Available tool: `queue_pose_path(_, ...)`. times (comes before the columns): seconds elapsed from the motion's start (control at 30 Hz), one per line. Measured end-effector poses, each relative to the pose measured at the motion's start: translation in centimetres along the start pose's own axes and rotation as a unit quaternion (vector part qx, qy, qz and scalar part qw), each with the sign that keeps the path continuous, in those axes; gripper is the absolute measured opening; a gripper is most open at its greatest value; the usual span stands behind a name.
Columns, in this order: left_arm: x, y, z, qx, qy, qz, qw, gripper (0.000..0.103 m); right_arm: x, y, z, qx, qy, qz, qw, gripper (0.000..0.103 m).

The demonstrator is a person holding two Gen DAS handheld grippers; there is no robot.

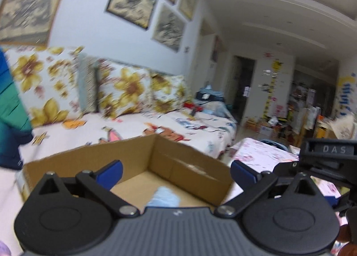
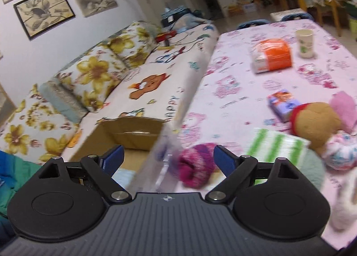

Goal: Organize soft objects
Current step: 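Carry both held items over the cardboard box and open both tools, then move both open tools back over the pile of soft items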

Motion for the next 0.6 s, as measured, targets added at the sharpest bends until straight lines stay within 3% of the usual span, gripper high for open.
queue_pose_path(0.13, -1.2, -0.4, 0.0, -0.008, -0.024, 0.017, 0.9995, 0.102, -1.1, -1.2, -2.7, -0.073, -0.02, -0.055, 0.996, 0.103)
queue_pose_path(0.37, -2.8, -1.1, 0.4, -0.005, -0.085, 0.026, 0.996, 0.102, -5.1, -3.0, -5.9, -0.146, -0.029, -0.028, 0.988, 0.103)
queue_pose_path(0.47, -3.5, -1.5, 0.5, -0.014, -0.097, 0.029, 0.9947, 0.102, -5.9, -3.0, -6.7, -0.16, -0.029, -0.022, 0.986, 0.103)
queue_pose_path(0.6, -4.4, -1.9, 0.8, 0.005, -0.137, 0.019, 0.9903, 0.102, -6.7, -2.6, -8.0, -0.172, -0.045, -0.032, 0.984, 0.103)
Point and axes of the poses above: each gripper's, at about its wrist camera, not at the fingertips, and z roughly the way its jaws point, x to its left, y to its top, the point moved 3 cm from there along z, roughly the way its jaws point, and after that the axes turned 6 degrees about -y, right-handed, at the moved point
